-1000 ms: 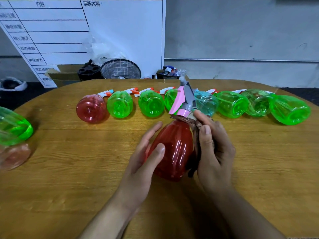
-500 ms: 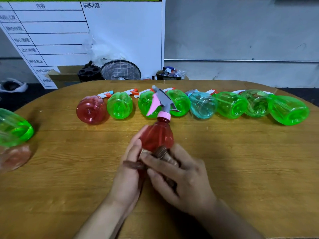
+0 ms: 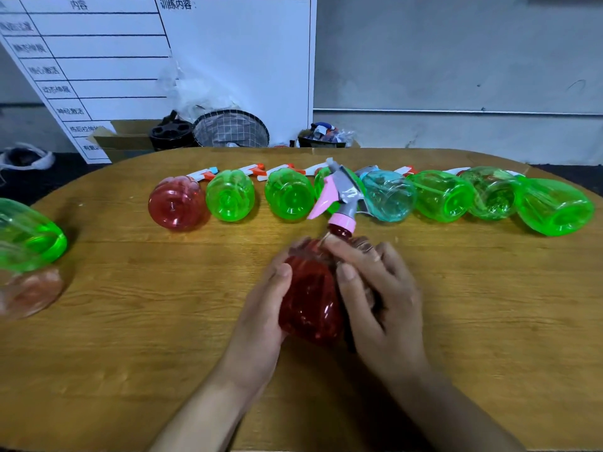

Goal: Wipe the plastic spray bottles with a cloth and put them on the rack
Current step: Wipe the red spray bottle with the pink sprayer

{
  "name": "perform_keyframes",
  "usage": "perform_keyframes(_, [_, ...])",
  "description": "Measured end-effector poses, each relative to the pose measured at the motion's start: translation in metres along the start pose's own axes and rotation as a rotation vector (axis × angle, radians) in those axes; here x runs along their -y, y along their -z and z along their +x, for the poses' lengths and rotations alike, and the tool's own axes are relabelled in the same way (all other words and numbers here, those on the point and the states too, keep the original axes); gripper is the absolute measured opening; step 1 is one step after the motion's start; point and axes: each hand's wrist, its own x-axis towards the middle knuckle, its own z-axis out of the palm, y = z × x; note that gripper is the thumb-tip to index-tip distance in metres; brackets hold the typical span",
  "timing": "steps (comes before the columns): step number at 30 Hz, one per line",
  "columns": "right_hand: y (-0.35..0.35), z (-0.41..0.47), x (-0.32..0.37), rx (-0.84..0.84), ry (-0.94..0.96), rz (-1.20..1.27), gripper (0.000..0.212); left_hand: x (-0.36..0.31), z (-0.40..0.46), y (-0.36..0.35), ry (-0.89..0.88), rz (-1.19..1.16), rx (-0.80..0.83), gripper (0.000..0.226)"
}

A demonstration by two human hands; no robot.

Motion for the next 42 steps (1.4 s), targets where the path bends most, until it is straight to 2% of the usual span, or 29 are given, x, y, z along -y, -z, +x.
perform_keyframes(4, [-0.013, -0.02, 0.008, 0.148, 0.269, -0.075, 0.027, -0.005, 0.002, 0.007, -0.005, -0.08, -0.048, 0.045])
perform_keyframes(7, [-0.02, -0.025, 0.009, 0.201, 0.342, -0.097, 0.026, -0.009, 0.002, 0.011, 0.019, -0.096, -0.07, 0.047])
perform_keyframes(9, [-0.016, -0.021, 0.009, 0.165, 0.269, -0.035, 0.028, -0.01, 0.001, 0.008, 0.039, -0.111, -0.073, 0.053])
perform_keyframes(13, [-0.004, -0.003, 0.001, -0.008, -0.03, 0.062, 0.032, -0.012, -0.001, 0.001, 0.009, -0.06, -0.066, 0.09])
perform_keyframes(14, [-0.002, 0.001, -0.002, -0.023, -0.071, 0.061, 0.032, -0.011, 0.0, 0.0, 0.008, -0.066, -0.048, 0.093])
perform_keyframes(16, [-0.002, 0.006, -0.006, -0.026, -0.115, 0.086, 0.032, -0.011, 0.001, 0.0, 0.0, -0.094, -0.026, 0.08])
perform_keyframes(19, [-0.002, 0.009, -0.008, -0.044, -0.134, 0.148, 0.032, -0.006, 0.002, -0.001, 0.04, -0.084, -0.037, 0.056])
perform_keyframes(25, [0.001, 0.012, -0.007, -0.038, -0.144, 0.218, 0.027, -0.002, -0.003, 0.001, 0.001, 0.068, 0.01, 0.064])
perform_keyframes(28, [0.009, 0.017, -0.009, 0.02, -0.077, 0.113, 0.024, 0.0, -0.004, 0.001, -0.013, 0.095, 0.039, 0.069])
perform_keyframes(33, [0.02, 0.027, -0.013, 0.024, -0.046, -0.035, 0.026, 0.008, -0.005, -0.004, -0.091, 0.165, 0.041, 0.07])
perform_keyframes(36, [0.025, 0.032, -0.017, 0.03, -0.018, -0.159, 0.025, 0.009, -0.005, -0.003, -0.117, 0.203, 0.047, 0.078])
perform_keyframes(42, [0.046, 0.045, -0.03, -0.133, -0.108, -0.328, 0.025, 0.012, -0.007, -0.006, -0.133, 0.267, 0.111, 0.078])
